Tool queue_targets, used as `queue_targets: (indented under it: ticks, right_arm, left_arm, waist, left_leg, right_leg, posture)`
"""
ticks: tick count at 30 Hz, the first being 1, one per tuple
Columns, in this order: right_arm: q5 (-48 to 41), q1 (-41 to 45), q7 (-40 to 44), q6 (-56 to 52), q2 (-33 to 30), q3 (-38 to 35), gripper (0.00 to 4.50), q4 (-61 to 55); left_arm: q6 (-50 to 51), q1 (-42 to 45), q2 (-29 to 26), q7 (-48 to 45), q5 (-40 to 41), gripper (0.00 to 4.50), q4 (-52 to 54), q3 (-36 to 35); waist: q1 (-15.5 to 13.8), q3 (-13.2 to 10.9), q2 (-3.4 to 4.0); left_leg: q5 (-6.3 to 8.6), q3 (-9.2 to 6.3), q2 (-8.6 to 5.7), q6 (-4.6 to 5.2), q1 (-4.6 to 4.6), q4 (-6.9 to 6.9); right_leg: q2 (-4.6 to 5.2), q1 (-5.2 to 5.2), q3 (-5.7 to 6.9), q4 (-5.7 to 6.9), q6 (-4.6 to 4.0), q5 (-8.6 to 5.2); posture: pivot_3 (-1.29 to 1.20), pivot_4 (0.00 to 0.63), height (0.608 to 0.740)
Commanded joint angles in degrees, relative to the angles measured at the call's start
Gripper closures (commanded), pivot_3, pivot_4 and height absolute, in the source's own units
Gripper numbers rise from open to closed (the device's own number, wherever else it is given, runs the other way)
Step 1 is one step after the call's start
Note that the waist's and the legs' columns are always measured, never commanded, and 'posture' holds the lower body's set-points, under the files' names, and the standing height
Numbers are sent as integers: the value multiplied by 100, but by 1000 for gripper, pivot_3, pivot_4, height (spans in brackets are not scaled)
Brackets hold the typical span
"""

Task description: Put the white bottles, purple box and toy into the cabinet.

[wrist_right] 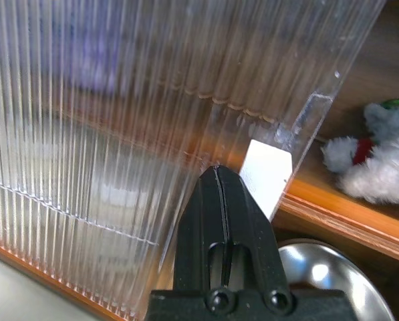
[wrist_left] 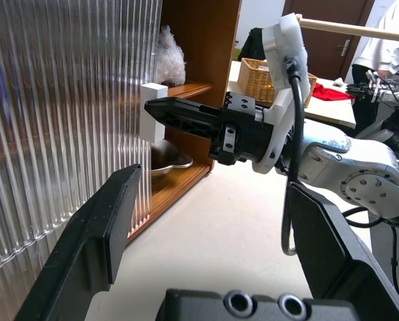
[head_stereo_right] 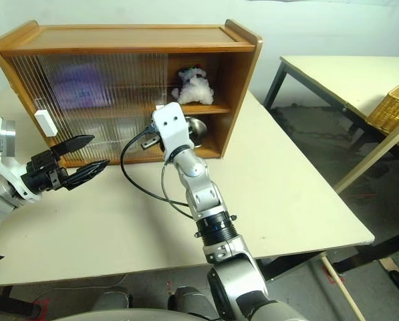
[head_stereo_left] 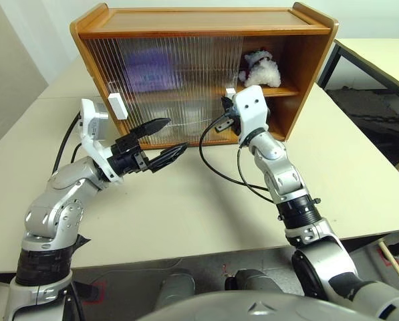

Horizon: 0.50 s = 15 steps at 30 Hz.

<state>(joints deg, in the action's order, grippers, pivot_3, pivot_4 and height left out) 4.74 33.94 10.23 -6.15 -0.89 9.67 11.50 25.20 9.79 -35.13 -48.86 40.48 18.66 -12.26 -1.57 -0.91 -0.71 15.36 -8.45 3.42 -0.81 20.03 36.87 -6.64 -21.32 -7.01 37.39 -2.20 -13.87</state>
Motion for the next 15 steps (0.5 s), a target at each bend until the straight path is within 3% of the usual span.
queue_targets:
  ticks: [1, 15]
  right_arm:
    - [88, -23, -256, -149, -123, -235, 4486, -41]
    - [-25, -26, -1021, -424, -250, -833, 4486, -169]
  left_arm:
    - [0, 39, 4, -36, -40, 0, -49, 76]
    - [0, 124, 33, -39, -62, 0, -98, 128]
  waist:
    - [-3, 0, 0]
    - [1, 0, -1]
  left_leg:
    - [-1, 0, -1, 1, 0, 0]
    - [-3, -1, -6, 3, 2, 1]
  right_leg:
    - [0, 1, 0, 0, 0, 0]
    - [0, 1, -3, 0, -7, -1]
  posture:
    - [43, 0, 740]
    - [29, 0, 740]
